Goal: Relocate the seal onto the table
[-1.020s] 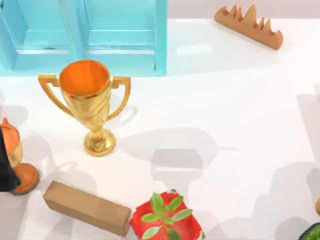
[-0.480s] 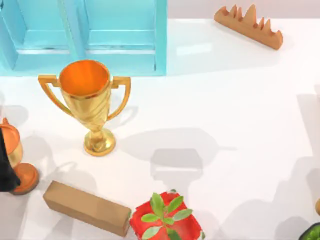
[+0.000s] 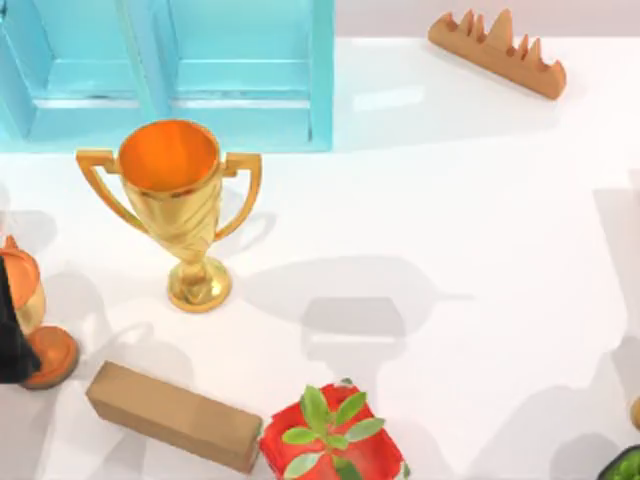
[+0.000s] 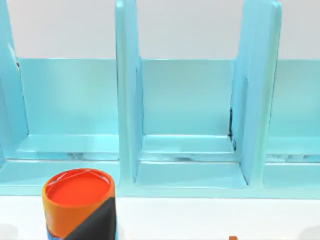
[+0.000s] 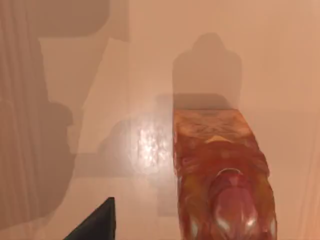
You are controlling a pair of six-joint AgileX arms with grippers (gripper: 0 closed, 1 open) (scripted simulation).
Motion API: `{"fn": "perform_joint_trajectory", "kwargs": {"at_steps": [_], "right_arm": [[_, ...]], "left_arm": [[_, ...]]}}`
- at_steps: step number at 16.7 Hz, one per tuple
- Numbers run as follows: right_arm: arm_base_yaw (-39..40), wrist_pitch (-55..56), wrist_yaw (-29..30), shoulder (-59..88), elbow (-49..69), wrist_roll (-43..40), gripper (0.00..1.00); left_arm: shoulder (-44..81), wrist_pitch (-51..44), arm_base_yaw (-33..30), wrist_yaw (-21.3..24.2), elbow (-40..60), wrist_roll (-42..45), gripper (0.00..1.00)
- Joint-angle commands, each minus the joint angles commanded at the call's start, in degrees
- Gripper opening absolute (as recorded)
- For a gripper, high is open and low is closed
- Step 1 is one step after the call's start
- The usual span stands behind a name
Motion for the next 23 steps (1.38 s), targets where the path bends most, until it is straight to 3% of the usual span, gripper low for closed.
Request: {"fn": "perform_joint_trajectory", "kwargs": {"at_steps": [5, 11, 23], "right_arm": [[0.9, 12.9, 0.0, 3.5, -9.9, 0.9, 1.00], [0.9, 14.8, 0.0, 4.1, -11.6, 1.0, 1.00], [0.9, 14.8, 0.0, 4.1, -11.6, 1.0, 0.10]], "left_arm": [[0.0, 0.0, 0.0, 0.0, 0.0, 0.0, 1.00], [0.0, 0.0, 0.0, 0.0, 0.0, 0.0, 1.00], [0.0, 0.0, 0.0, 0.0, 0.0, 0.0, 1.00]]}}
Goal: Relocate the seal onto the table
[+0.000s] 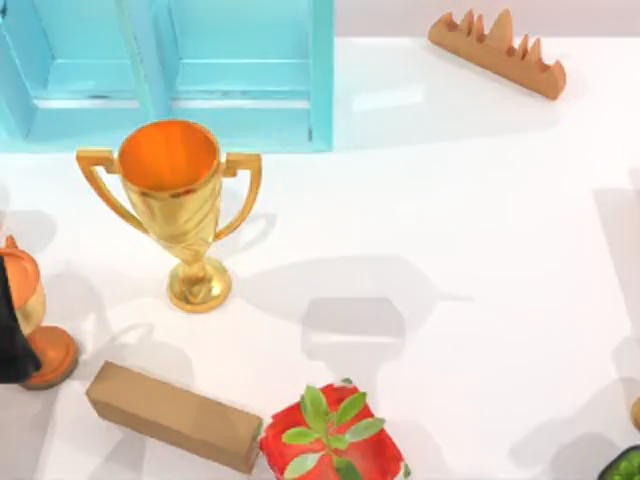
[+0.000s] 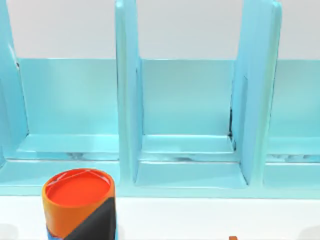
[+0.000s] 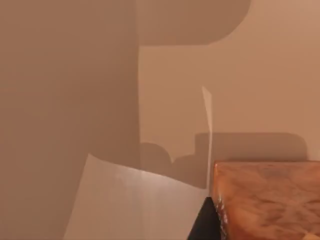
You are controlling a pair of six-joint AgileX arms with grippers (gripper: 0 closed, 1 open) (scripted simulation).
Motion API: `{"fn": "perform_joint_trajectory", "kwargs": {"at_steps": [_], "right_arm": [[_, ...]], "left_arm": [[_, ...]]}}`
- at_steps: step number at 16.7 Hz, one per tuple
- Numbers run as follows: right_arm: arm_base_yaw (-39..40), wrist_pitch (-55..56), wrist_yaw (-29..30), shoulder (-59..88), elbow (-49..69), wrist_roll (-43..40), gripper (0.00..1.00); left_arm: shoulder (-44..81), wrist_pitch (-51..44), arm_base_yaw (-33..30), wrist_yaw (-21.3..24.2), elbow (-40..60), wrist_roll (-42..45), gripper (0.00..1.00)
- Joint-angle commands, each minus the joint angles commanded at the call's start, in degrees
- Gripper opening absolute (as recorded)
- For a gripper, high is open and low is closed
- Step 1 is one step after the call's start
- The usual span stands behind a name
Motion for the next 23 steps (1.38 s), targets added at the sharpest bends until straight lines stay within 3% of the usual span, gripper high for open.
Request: {"fn": "perform_joint_trajectory", "kwargs": {"at_steps": [2, 13, 18, 23], "right_arm": [[0.0, 0.0, 0.0, 0.0, 0.0, 0.0, 0.00], [1.3, -2.1, 1.1, -0.8, 0.1, 1.6, 0.00], [10.1, -16.6, 4.6, -6.3, 5.9, 11.0, 0.00], [22.2, -31.2, 3.0, -13.1, 15.1, 22.7, 0.00]], "left_arm": [[0.0, 0.0, 0.0, 0.0, 0.0, 0.0, 1.00], [0.0, 0.0, 0.0, 0.0, 0.0, 0.0, 1.00], [0.0, 0.0, 0.0, 0.0, 0.0, 0.0, 1.00], [0.0, 0.0, 0.0, 0.0, 0.0, 0.0, 1.00]]}}
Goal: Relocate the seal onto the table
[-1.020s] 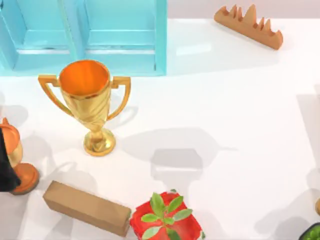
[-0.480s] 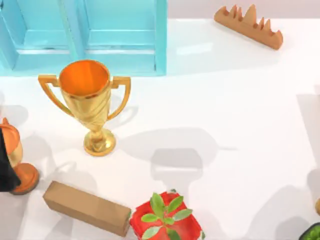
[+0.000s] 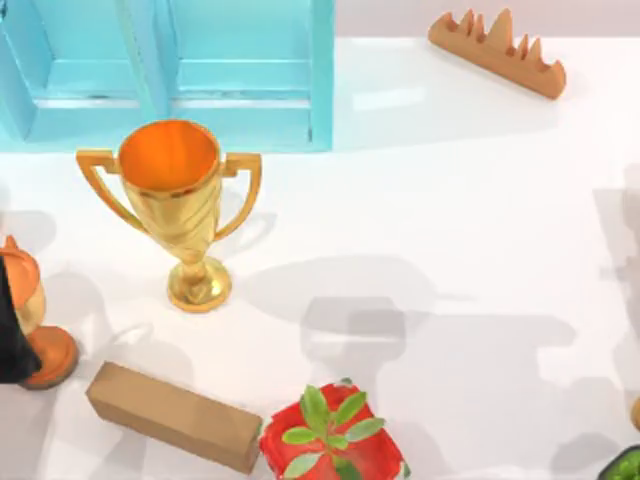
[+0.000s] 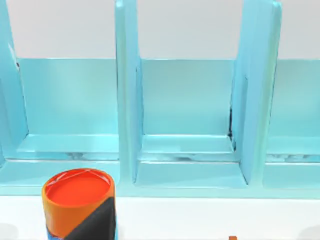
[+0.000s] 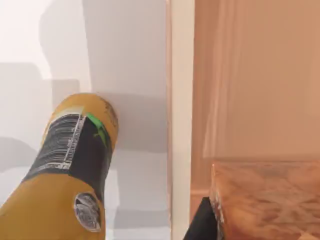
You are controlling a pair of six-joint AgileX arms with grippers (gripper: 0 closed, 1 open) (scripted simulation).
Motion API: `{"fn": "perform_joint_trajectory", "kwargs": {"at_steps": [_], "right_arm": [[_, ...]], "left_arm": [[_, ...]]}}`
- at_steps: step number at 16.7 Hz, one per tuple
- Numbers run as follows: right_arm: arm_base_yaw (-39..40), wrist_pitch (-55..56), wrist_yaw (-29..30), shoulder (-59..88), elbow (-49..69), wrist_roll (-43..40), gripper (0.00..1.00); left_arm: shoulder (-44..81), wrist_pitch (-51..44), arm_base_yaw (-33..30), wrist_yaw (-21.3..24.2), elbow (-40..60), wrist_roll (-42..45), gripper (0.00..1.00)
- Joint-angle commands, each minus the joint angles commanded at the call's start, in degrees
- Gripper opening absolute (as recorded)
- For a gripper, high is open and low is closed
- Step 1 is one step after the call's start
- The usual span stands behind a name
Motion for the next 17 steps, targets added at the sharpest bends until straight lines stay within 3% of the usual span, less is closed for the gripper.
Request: {"fn": "perform_joint_trajectory", "kwargs": {"at_steps": [4, 11, 17], "right_arm": [[6.2, -2.8, -2.6, -2.2, 3.0, 5.5, 0.00], [7.3, -2.3, -2.9, -1.1, 4.1, 7.1, 0.00], [18.7, 1.5, -2.9, 15.6, 16.5, 18.6, 0.00]], "left_arm": [[0.0, 0.0, 0.0, 0.0, 0.0, 0.0, 1.00], [0.0, 0.0, 0.0, 0.0, 0.0, 0.0, 1.00], [0.0, 0.0, 0.0, 0.0, 0.0, 0.0, 1.00]]}}
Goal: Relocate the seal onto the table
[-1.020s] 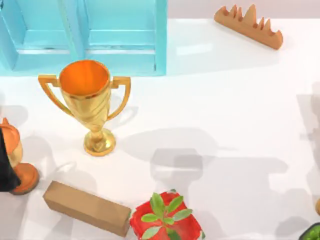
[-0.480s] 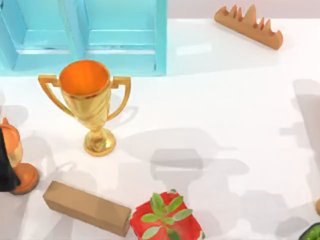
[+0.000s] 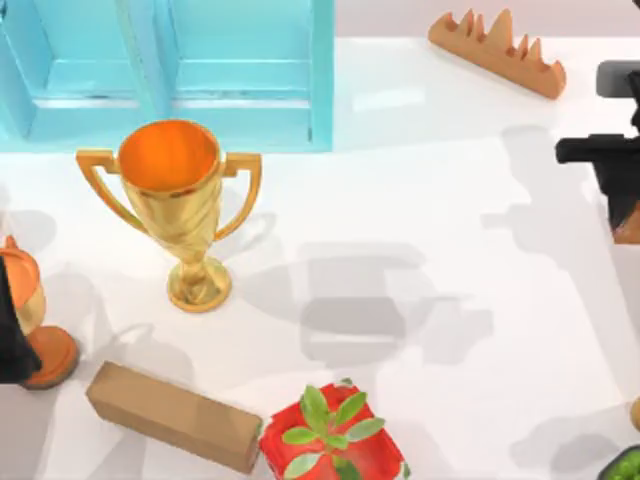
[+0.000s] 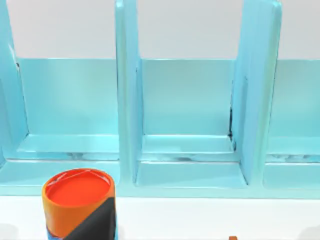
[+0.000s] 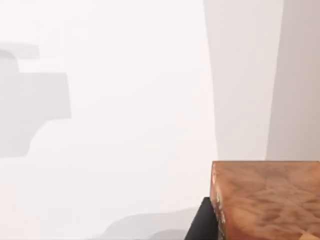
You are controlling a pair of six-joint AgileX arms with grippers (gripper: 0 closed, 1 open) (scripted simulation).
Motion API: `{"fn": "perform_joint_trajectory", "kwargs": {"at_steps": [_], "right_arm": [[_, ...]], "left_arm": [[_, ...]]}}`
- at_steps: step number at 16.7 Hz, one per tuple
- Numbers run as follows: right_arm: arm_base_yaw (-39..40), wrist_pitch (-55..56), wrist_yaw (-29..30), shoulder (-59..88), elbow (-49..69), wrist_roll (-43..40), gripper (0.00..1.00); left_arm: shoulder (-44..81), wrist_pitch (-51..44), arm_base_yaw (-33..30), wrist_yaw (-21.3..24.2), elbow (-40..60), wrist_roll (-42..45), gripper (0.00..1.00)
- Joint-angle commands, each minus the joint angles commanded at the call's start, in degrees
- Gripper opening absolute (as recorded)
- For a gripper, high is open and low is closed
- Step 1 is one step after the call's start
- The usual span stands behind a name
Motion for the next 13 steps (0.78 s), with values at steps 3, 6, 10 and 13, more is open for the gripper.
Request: {"fn": "perform_joint_trajectory", "kwargs": {"at_steps": [3, 6, 10, 13], "right_arm": [[7.7, 3.2, 0.0, 12.7, 7.7, 7.9, 0.00], [14.0, 6.3, 0.2, 20.6, 13.9, 14.3, 0.00], [16.4, 7.6, 0.3, 23.3, 16.3, 16.8, 0.00], [16.2, 7.7, 0.2, 23.3, 15.9, 16.8, 0.00]], "left_arm": [[0.0, 0.0, 0.0, 0.0, 0.0, 0.0, 1.00], [0.0, 0.0, 0.0, 0.0, 0.0, 0.0, 1.00], [0.0, 0.0, 0.0, 0.0, 0.0, 0.0, 1.00], [0.0, 0.0, 0.0, 0.0, 0.0, 0.0, 1.00]]}}
